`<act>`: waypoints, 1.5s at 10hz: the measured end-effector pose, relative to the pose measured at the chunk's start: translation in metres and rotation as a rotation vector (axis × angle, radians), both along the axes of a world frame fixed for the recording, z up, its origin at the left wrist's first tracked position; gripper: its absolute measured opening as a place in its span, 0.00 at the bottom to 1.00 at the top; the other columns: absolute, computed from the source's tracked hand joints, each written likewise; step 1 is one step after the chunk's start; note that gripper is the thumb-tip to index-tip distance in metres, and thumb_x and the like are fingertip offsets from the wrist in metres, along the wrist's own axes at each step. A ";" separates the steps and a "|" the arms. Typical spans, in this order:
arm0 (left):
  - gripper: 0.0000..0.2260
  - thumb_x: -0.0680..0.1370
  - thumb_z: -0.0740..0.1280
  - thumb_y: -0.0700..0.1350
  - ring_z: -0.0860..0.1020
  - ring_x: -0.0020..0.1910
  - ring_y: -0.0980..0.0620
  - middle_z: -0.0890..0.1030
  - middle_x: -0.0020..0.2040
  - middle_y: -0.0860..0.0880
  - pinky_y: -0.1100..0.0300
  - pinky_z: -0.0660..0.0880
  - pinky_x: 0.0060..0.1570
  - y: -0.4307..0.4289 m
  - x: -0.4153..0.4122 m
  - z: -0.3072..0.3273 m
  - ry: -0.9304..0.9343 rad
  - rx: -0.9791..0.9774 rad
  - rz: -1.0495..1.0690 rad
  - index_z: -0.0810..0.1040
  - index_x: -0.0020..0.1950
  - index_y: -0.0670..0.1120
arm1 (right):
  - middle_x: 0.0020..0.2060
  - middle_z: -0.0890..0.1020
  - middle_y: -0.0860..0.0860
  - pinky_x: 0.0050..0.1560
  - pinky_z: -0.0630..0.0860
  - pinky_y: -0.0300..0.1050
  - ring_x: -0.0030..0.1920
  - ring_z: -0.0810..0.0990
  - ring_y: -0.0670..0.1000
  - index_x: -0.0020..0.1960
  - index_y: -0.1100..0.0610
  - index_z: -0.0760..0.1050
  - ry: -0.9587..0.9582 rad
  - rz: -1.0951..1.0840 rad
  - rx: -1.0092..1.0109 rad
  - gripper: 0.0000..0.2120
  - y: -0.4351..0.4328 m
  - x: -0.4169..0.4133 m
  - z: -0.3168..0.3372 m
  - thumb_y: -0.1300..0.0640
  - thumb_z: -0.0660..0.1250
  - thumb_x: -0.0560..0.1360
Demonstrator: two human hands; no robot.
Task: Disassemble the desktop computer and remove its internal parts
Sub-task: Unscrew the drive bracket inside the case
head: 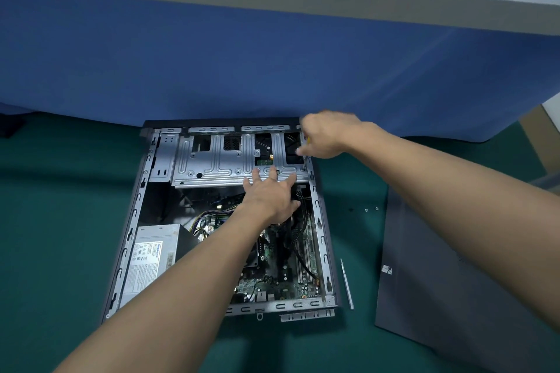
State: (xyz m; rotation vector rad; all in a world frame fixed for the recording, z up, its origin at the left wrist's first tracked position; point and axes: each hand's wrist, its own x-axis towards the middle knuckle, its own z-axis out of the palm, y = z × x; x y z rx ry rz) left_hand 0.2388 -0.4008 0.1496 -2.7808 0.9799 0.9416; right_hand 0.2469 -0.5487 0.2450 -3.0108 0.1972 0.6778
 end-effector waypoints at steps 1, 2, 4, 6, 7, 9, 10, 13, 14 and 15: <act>0.31 0.81 0.56 0.60 0.44 0.75 0.31 0.44 0.79 0.41 0.35 0.48 0.73 0.000 0.000 0.000 -0.003 0.001 -0.001 0.46 0.79 0.56 | 0.40 0.71 0.49 0.44 0.67 0.48 0.45 0.71 0.55 0.39 0.54 0.67 -0.024 -0.090 -0.138 0.23 0.000 0.000 -0.002 0.36 0.50 0.79; 0.30 0.81 0.56 0.59 0.44 0.76 0.31 0.44 0.79 0.41 0.35 0.47 0.73 -0.001 0.000 0.000 0.000 -0.001 0.000 0.46 0.79 0.56 | 0.38 0.72 0.50 0.41 0.66 0.47 0.43 0.72 0.56 0.37 0.55 0.66 -0.118 -0.095 -0.130 0.14 0.003 -0.004 -0.007 0.50 0.58 0.79; 0.30 0.81 0.56 0.59 0.44 0.76 0.31 0.44 0.79 0.41 0.36 0.47 0.73 0.000 -0.001 0.001 -0.001 -0.005 0.004 0.46 0.79 0.56 | 0.40 0.76 0.48 0.33 0.66 0.44 0.46 0.74 0.54 0.39 0.50 0.70 -0.065 -0.023 0.101 0.09 0.001 -0.003 -0.001 0.59 0.66 0.74; 0.30 0.81 0.57 0.59 0.44 0.76 0.31 0.44 0.79 0.41 0.36 0.47 0.73 0.001 -0.001 0.002 0.003 -0.010 0.008 0.46 0.79 0.56 | 0.38 0.72 0.48 0.43 0.67 0.49 0.45 0.71 0.55 0.42 0.54 0.70 -0.037 -0.114 -0.090 0.24 0.002 -0.001 -0.002 0.35 0.50 0.79; 0.30 0.81 0.57 0.59 0.44 0.76 0.31 0.44 0.79 0.41 0.35 0.48 0.73 0.000 0.000 0.002 0.002 -0.011 0.005 0.47 0.79 0.56 | 0.38 0.72 0.50 0.39 0.67 0.46 0.42 0.72 0.55 0.38 0.57 0.66 -0.040 -0.061 -0.076 0.17 0.001 0.000 -0.001 0.47 0.58 0.80; 0.30 0.81 0.57 0.59 0.45 0.76 0.31 0.44 0.79 0.41 0.35 0.48 0.73 0.000 0.000 0.001 -0.007 -0.002 -0.002 0.46 0.79 0.56 | 0.42 0.77 0.49 0.37 0.69 0.45 0.46 0.74 0.54 0.46 0.52 0.70 -0.025 0.011 0.085 0.03 -0.004 -0.002 0.004 0.57 0.65 0.76; 0.30 0.81 0.57 0.59 0.45 0.76 0.31 0.44 0.79 0.41 0.35 0.48 0.73 0.000 0.000 0.001 -0.009 -0.001 -0.003 0.46 0.79 0.56 | 0.41 0.73 0.47 0.43 0.67 0.48 0.46 0.72 0.55 0.44 0.55 0.68 -0.020 -0.083 -0.051 0.20 0.000 -0.003 0.002 0.38 0.56 0.79; 0.31 0.81 0.56 0.60 0.45 0.76 0.31 0.45 0.79 0.41 0.36 0.48 0.73 0.001 -0.001 0.000 -0.023 -0.004 -0.008 0.45 0.79 0.57 | 0.37 0.73 0.49 0.34 0.65 0.44 0.43 0.74 0.55 0.40 0.53 0.70 -0.096 -0.052 -0.025 0.06 0.004 -0.002 0.005 0.62 0.62 0.73; 0.31 0.81 0.56 0.60 0.45 0.76 0.31 0.45 0.79 0.41 0.35 0.48 0.73 0.000 0.000 0.000 -0.022 -0.003 -0.010 0.46 0.79 0.56 | 0.47 0.78 0.51 0.38 0.67 0.44 0.48 0.75 0.56 0.47 0.51 0.73 -0.056 -0.039 0.103 0.06 0.001 -0.004 0.003 0.61 0.62 0.75; 0.31 0.81 0.56 0.60 0.45 0.76 0.31 0.44 0.79 0.41 0.35 0.48 0.73 0.001 0.000 0.000 -0.018 0.000 -0.013 0.46 0.79 0.56 | 0.49 0.76 0.51 0.43 0.67 0.48 0.51 0.75 0.57 0.56 0.53 0.71 -0.067 -0.061 -0.023 0.18 0.003 -0.006 -0.003 0.39 0.58 0.78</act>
